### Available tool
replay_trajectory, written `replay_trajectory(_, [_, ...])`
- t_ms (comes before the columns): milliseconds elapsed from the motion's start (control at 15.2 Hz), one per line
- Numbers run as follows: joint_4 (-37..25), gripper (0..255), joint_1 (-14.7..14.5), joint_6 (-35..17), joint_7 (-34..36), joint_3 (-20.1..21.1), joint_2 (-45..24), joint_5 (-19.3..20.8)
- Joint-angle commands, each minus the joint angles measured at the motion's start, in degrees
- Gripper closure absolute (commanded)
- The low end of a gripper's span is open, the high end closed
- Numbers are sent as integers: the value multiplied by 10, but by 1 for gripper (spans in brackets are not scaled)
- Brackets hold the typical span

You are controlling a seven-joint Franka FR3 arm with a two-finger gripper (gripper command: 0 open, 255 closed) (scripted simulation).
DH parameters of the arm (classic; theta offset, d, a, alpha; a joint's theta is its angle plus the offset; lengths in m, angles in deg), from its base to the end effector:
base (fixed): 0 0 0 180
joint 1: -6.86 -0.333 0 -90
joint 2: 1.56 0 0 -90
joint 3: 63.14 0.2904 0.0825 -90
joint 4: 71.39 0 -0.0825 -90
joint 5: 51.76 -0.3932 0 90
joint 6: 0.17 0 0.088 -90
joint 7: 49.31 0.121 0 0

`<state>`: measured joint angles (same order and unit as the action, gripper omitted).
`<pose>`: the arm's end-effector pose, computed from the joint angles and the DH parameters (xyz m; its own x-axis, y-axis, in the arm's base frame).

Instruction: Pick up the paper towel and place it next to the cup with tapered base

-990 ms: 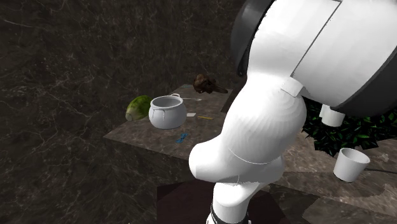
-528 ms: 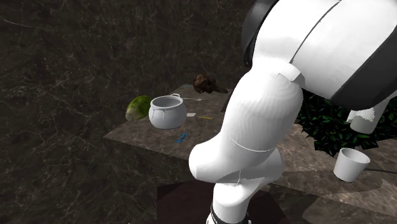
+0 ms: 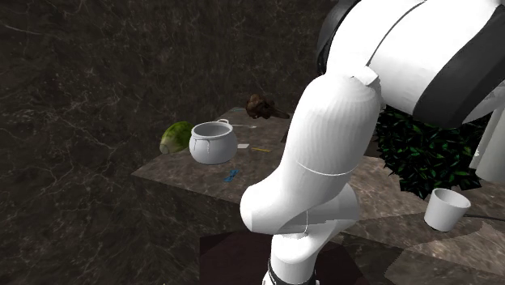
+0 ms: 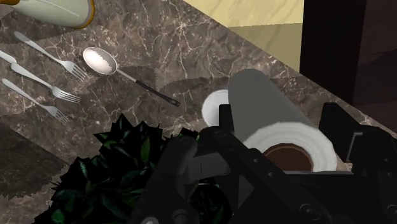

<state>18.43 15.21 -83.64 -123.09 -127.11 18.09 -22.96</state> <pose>0.0099 -0.5283 0.6402 0.9849 -0.0316 -0.1702 -0.0163 -0.9958 0.0903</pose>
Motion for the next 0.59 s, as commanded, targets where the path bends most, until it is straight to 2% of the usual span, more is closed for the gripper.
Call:
replay_trajectory(0, [18, 255, 5, -13, 6, 3, 7, 5])
replay_trajectory(528, [98, 255, 26, -64, 34, 19, 38, 28])
